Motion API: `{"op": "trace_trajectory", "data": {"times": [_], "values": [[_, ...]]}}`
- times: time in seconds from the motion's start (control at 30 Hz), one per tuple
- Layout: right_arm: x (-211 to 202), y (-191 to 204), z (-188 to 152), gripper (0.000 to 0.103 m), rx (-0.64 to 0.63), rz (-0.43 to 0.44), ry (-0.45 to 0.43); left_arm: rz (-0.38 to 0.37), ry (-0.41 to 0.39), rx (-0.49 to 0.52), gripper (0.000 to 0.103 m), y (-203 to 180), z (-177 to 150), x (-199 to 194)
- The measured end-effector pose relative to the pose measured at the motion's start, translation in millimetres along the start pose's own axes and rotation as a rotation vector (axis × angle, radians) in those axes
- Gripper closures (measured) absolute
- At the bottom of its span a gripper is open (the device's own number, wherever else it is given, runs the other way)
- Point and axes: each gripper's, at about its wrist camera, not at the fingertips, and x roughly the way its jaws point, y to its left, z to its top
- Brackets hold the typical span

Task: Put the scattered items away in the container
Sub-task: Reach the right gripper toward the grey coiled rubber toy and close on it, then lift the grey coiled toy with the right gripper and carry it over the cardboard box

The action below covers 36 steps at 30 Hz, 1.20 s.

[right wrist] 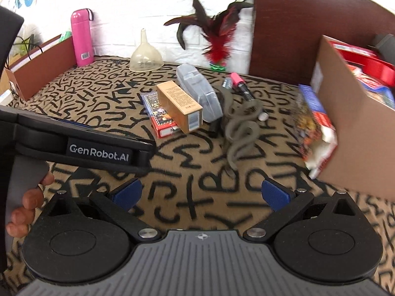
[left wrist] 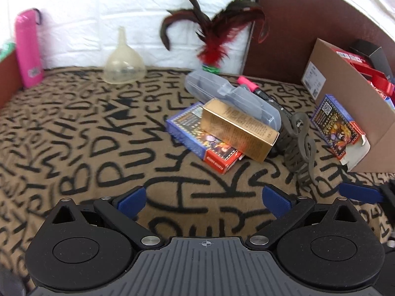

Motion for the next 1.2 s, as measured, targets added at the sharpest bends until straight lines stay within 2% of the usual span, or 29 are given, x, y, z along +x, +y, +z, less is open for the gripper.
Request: {"op": "trace_trajectory", "data": {"times": [0.07, 0.13, 0.2, 0.3, 0.33, 0.37, 0.4, 0.43, 0.5, 0.53, 0.57, 0.63, 0.87, 0.9, 0.93, 1.0, 1.07, 1.13, 1.2], "values": [[12.8, 0.3, 4.5, 0.003, -0.015, -0.004, -0.005, -0.006, 0.002, 0.007, 0.000, -0.4, 4.8, 9.7], [21.9, -2.0, 8.7, 0.012, -0.012, -0.009, -0.017, -0.010, -0.005, 0.023, 0.004, -1.9, 9.5, 16.5], [28.9, -7.1, 12.9, 0.028, 0.003, -0.016, -0.030, -0.016, -0.012, 0.036, 0.009, -3.0, 15.3, 22.1], [38.4, -18.7, 17.8, 0.042, 0.040, -0.029, -0.040, -0.021, -0.015, 0.052, 0.022, -6.2, 22.5, 25.4], [40.8, -22.3, 18.5, 0.043, 0.053, -0.034, -0.043, -0.028, -0.018, 0.053, 0.031, -6.5, 23.5, 25.1], [42.3, -24.9, 18.4, 0.050, 0.060, -0.040, -0.047, -0.038, -0.019, 0.052, 0.041, -7.0, 23.6, 25.2], [43.0, -26.8, 17.8, 0.063, 0.059, -0.048, -0.052, -0.046, -0.020, 0.050, 0.047, -7.3, 23.0, 25.4], [42.6, -28.1, 16.6, 0.071, 0.054, -0.056, -0.058, -0.046, -0.025, 0.051, 0.055, -7.8, 21.6, 25.0], [40.6, -33.4, 13.6, 0.083, 0.065, -0.035, -0.067, -0.036, -0.032, 0.056, 0.061, -10.0, 18.9, 23.3], [39.0, -35.6, 12.0, 0.088, 0.076, -0.019, -0.068, -0.035, -0.030, 0.051, 0.070, -10.8, 17.7, 21.6], [36.7, -36.5, 9.5, 0.089, 0.080, -0.011, -0.068, -0.039, -0.025, 0.041, 0.081, -11.0, 15.6, 18.7], [31.4, -35.0, 4.5, 0.089, 0.072, -0.014, -0.068, -0.067, -0.008, 0.013, 0.093, -9.1, 10.5, 13.0], [-4.3, -35.1, -22.4, 0.089, 0.075, 0.000, -0.047, -0.148, 0.047, -0.028, 0.092, -13.3, -22.7, -15.9], [-11.1, -34.8, -28.5, 0.090, 0.064, 0.009, -0.037, -0.166, 0.059, -0.032, 0.087, -15.2, -26.8, -19.2], [-18.3, -33.2, -35.5, 0.090, 0.051, 0.014, -0.026, -0.183, 0.070, -0.035, 0.069, -18.0, -30.3, -22.6], [-32.9, -27.9, -49.7, 0.090, 0.013, 0.014, -0.011, -0.202, 0.080, -0.050, 0.065, -25.6, -35.5, -30.1], [-47.7, -24.1, -62.5, 0.090, -0.008, 0.013, -0.001, -0.235, 0.084, -0.066, 0.048, -33.2, -38.2, -35.8], [-60.9, -27.1, -74.1, 0.090, -0.005, 0.021, 0.011, -0.258, 0.080, -0.082, 0.039, -42.8, -39.5, -41.5], [-70.5, -30.5, -83.7, 0.090, 0.005, 0.030, 0.021, -0.269, 0.069, -0.065, 0.037, -54.2, -38.8, -45.5]]}}
